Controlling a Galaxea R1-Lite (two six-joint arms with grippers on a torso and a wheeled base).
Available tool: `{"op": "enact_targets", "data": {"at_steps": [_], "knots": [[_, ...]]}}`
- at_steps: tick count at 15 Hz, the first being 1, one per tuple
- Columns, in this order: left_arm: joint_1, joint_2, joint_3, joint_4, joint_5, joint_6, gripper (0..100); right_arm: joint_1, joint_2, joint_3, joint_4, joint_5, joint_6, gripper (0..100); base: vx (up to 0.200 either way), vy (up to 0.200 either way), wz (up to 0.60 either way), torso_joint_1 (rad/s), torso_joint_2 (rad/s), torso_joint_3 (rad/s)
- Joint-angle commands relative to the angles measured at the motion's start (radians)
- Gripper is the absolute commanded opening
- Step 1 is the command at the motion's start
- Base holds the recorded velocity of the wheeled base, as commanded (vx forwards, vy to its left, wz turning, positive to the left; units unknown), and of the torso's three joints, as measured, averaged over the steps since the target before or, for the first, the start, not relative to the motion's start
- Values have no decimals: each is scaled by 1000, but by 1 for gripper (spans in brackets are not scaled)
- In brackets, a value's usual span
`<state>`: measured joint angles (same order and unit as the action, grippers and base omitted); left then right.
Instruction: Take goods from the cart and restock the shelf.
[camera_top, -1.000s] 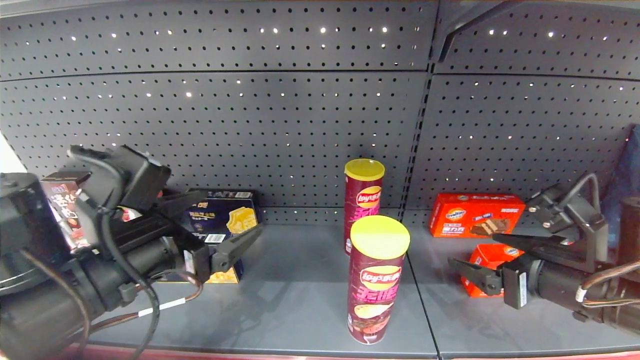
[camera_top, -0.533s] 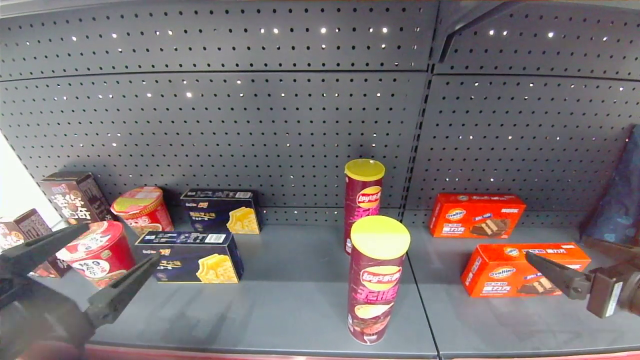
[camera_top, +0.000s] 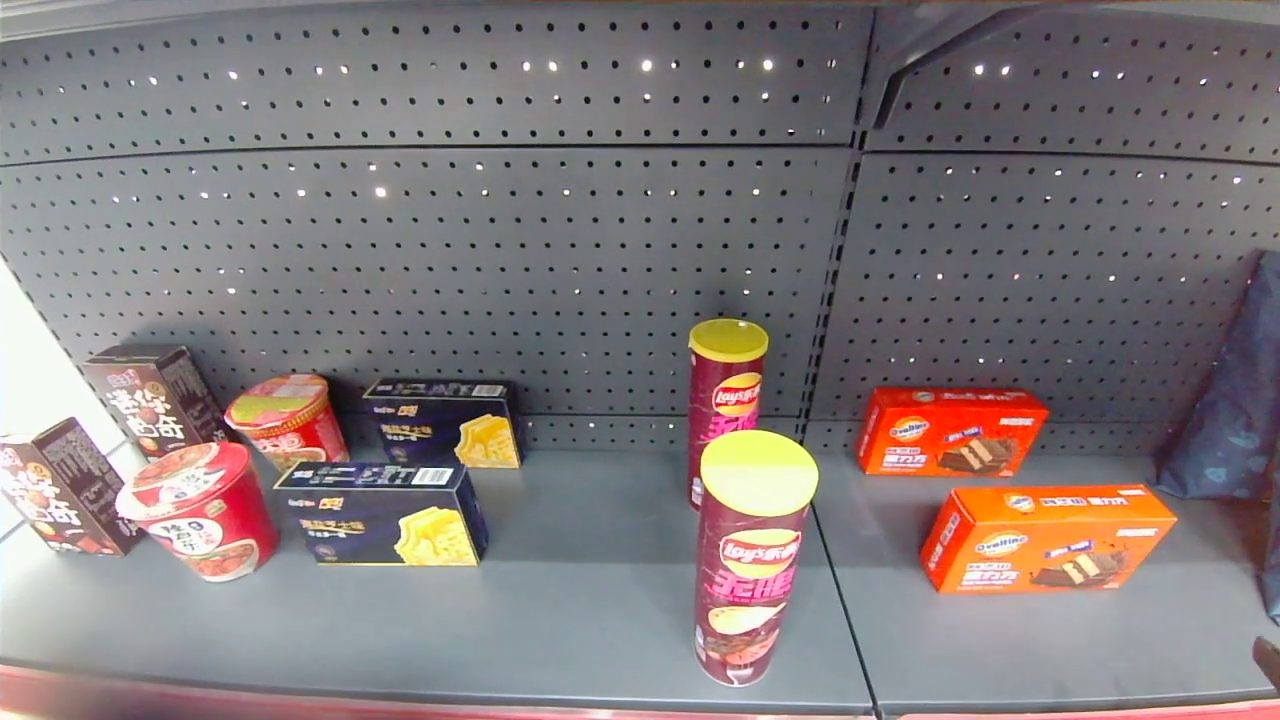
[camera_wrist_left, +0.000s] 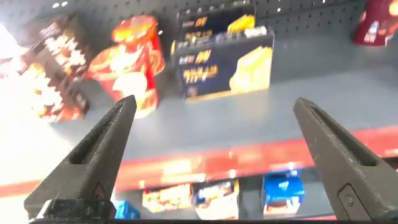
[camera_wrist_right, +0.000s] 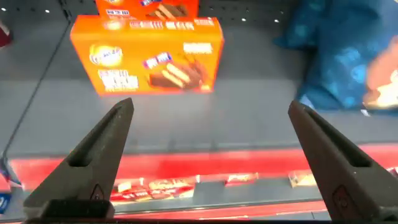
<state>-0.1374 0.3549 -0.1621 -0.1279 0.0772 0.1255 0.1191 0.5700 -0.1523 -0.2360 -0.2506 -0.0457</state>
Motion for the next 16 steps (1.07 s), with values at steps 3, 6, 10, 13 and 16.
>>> {"op": "enact_targets", "data": {"at_steps": [3, 6, 10, 13, 16], "knots": [[6, -271, 24, 162, 4, -6, 100, 53, -321, 112, 73, 39, 0, 100, 0, 0, 0, 0, 0, 0], [6, -269, 121, 105, -1, 2, 100, 51, -478, 145, 182, 45, 32, 100, 0, 0, 0, 0, 0, 0], [4, -267, 162, 56, -7, -33, 100, 51, -476, 148, 172, 79, 70, 100, 0, 0, 0, 0, 0, 0], [6, -269, 162, 57, -137, -127, 100, 51, -475, 148, 175, 229, 52, 100, 0, 0, 0, 0, 0, 0], [6, -267, 162, 59, -192, -173, 100, 51, -475, 142, 187, 240, 32, 100, 0, 0, 0, 0, 0, 0]]}}
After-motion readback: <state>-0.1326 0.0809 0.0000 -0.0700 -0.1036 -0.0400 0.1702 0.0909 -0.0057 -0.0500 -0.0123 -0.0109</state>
